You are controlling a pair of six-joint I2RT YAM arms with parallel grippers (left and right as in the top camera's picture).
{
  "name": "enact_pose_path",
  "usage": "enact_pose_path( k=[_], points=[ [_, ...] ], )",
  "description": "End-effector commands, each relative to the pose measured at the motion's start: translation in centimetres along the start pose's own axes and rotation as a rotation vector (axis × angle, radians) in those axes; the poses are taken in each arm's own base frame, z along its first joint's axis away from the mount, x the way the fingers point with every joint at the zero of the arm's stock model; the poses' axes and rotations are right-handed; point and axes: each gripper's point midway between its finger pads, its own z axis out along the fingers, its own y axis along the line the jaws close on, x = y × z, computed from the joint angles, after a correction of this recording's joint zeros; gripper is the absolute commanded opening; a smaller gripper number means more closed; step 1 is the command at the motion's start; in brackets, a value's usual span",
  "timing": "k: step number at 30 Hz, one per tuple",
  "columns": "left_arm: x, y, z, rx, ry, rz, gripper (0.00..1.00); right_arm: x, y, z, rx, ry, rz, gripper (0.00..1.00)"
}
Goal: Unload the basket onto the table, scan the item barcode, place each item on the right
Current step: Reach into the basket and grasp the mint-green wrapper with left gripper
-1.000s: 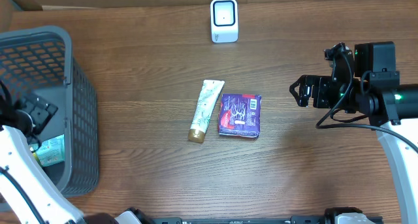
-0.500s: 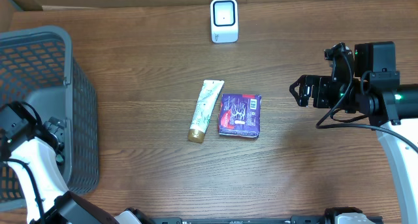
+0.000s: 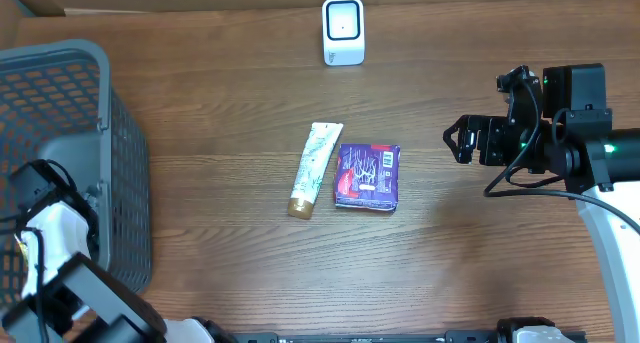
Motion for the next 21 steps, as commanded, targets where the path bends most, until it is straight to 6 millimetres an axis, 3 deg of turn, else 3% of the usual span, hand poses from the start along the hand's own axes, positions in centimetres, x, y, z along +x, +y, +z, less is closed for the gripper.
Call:
enact_pose_path(
  k=[1, 11, 19, 20, 21],
  points=[
    [0.4, 0.8, 1.5, -0.055, 0.019, 0.01, 0.94, -0.6, 0.6, -0.5, -0.012, -0.019, -0.014, 1.0],
    [-0.6, 0.3, 1.9, -0.039, -0.023, 0.022, 0.8, -0.5, 0.6, -0.5, -0.011, -0.015, -0.012, 1.0],
    [-1.0, 1.1, 1.9, -0.086, -0.045, 0.02, 0.8, -0.3, 0.5, -0.5, -0.011, -0.01, -0.01, 1.0],
    [-1.0, 1.1, 1.9, -0.086, -0.045, 0.02, 0.74, -0.3, 0.5, -0.5, -0.011, -0.01, -0.01, 1.0],
    [-1.0, 1.1, 1.9, -0.085, -0.045, 0.021, 0.62, -0.3, 0.5, -0.5, -0.011, -0.01, -0.01, 1.0]
  ],
)
